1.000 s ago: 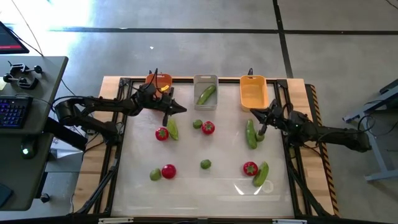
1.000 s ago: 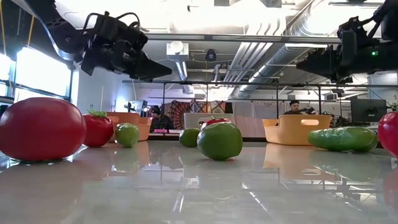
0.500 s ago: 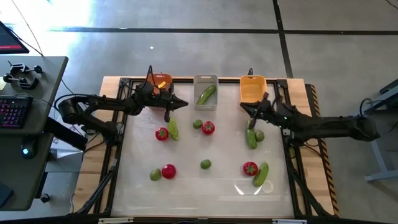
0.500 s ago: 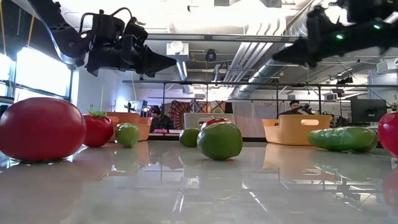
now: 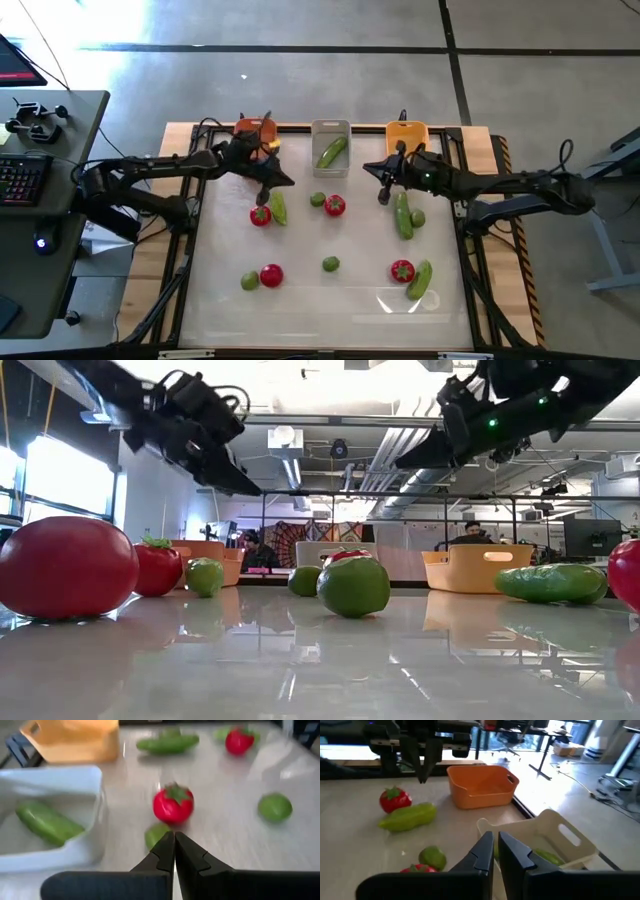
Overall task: Sort produce into baskets
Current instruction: Put the top left tomato into the orange bin
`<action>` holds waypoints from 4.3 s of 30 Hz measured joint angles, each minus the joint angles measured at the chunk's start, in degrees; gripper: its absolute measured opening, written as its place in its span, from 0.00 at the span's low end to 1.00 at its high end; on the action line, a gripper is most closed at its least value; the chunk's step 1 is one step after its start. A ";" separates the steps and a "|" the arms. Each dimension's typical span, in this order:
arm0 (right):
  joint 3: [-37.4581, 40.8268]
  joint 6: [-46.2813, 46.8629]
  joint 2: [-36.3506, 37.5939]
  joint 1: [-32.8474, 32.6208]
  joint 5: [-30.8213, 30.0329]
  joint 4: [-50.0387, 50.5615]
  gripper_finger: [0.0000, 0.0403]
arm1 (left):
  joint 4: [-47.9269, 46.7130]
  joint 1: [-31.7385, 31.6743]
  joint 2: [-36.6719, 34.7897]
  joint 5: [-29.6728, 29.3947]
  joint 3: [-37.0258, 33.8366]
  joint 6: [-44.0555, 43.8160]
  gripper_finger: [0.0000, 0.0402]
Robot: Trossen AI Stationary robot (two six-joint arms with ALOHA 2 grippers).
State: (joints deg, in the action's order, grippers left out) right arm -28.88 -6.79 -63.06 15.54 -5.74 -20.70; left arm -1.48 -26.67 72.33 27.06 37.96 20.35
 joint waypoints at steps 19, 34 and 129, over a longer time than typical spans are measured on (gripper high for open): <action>0.00 -1.81 -0.86 1.32 0.39 2.47 0.04 | -42.77 29.71 -3.89 -30.75 13.89 -26.06 0.23; -0.01 -0.74 -0.84 1.28 1.87 2.87 0.04 | -51.75 30.78 1.44 -38.70 14.01 -39.95 0.72; 0.00 -2.27 -0.84 1.26 2.37 5.01 0.04 | -43.47 -27.69 25.95 -36.64 32.50 -16.46 0.63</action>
State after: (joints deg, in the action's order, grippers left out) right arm -28.88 -9.06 -63.90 16.80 -3.38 -15.68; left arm -44.95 -54.36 98.28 -9.58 70.46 3.89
